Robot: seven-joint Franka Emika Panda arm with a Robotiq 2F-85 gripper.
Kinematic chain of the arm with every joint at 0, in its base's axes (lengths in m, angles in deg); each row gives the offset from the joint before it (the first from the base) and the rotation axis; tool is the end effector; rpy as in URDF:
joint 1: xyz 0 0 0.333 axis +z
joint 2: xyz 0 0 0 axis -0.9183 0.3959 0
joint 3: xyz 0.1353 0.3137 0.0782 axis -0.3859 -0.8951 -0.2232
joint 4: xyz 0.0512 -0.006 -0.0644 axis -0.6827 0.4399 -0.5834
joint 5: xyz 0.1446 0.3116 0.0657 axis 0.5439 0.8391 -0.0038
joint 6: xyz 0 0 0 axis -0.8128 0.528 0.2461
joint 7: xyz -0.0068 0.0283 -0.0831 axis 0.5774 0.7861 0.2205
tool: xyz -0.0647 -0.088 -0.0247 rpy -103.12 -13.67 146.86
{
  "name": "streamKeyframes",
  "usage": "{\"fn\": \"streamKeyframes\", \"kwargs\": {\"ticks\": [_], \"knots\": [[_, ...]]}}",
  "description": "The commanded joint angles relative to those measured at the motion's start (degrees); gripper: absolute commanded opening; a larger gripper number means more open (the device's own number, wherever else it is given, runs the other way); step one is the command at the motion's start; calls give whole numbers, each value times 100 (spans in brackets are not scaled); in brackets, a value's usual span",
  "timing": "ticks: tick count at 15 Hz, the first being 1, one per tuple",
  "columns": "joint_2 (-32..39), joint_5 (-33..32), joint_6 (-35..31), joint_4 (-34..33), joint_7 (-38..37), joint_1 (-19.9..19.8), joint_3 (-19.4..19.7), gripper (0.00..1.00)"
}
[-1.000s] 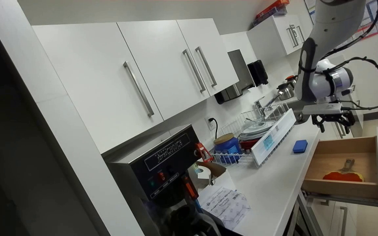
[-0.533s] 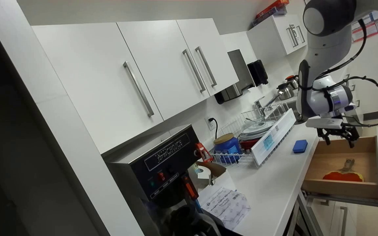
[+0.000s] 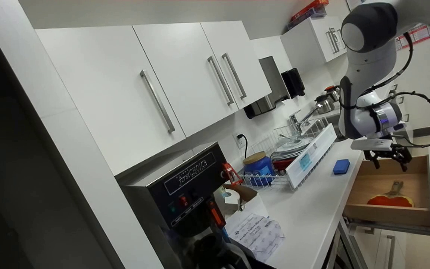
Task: Take the racket in the drawer and put it on the counter
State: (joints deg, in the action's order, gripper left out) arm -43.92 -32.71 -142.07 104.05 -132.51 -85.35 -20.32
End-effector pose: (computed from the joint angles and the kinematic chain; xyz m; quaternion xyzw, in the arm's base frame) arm 0.4733 -0.3354 0.2184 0.7014 -0.7117 0.0377 0.0076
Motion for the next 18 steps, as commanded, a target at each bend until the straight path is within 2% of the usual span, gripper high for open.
{"fn": "streamKeyframes", "kwargs": {"ticks": [1, 7, 13, 18], "knots": [[236, 98, 184, -216, 161, 13, 10, 100], [958, 92, 172, -755, 527, -43, -22, 100], [1628, 194, -75, -1287, 437, -72, -7, 100], [2138, 276, 39, -1836, 310, -89, 28, 100]]}}
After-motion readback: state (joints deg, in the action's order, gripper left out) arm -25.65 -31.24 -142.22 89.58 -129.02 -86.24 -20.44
